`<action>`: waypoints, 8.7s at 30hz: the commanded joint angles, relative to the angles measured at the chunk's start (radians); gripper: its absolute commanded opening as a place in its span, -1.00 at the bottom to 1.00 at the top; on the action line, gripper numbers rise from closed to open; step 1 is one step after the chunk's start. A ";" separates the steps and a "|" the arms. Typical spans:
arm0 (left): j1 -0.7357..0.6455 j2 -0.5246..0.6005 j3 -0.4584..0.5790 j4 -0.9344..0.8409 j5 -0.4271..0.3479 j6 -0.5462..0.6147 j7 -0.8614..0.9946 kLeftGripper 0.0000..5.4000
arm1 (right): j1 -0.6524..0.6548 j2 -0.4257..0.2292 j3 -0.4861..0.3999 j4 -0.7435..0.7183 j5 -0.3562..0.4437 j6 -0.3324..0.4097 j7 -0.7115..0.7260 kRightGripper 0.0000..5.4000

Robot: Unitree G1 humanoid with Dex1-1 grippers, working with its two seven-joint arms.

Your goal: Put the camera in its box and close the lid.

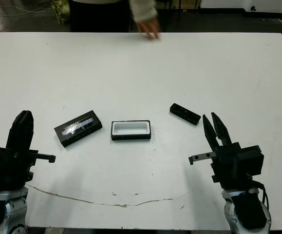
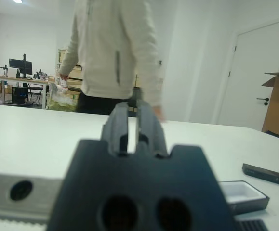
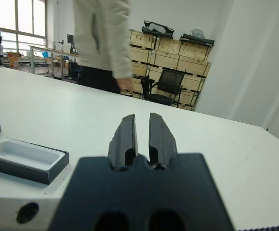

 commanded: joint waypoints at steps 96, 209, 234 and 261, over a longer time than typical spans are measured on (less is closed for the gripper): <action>-0.011 0.010 0.019 0.075 -0.014 0.008 -0.020 -1.00 | -0.713 -0.438 0.105 0.810 0.097 0.278 0.664 0.99; -0.060 0.010 0.032 0.156 0.004 -0.034 -0.047 -1.00 | -1.018 -0.222 0.445 0.802 0.098 0.431 1.028 -0.86; -0.050 0.007 0.019 0.150 0.021 -0.042 -0.028 -1.00 | -1.071 -0.217 0.434 0.992 0.013 0.305 1.073 -0.86; -0.042 -0.001 0.015 0.159 0.043 -0.057 -0.009 -1.00 | -1.106 -0.201 0.463 1.018 -0.037 0.298 1.123 -0.86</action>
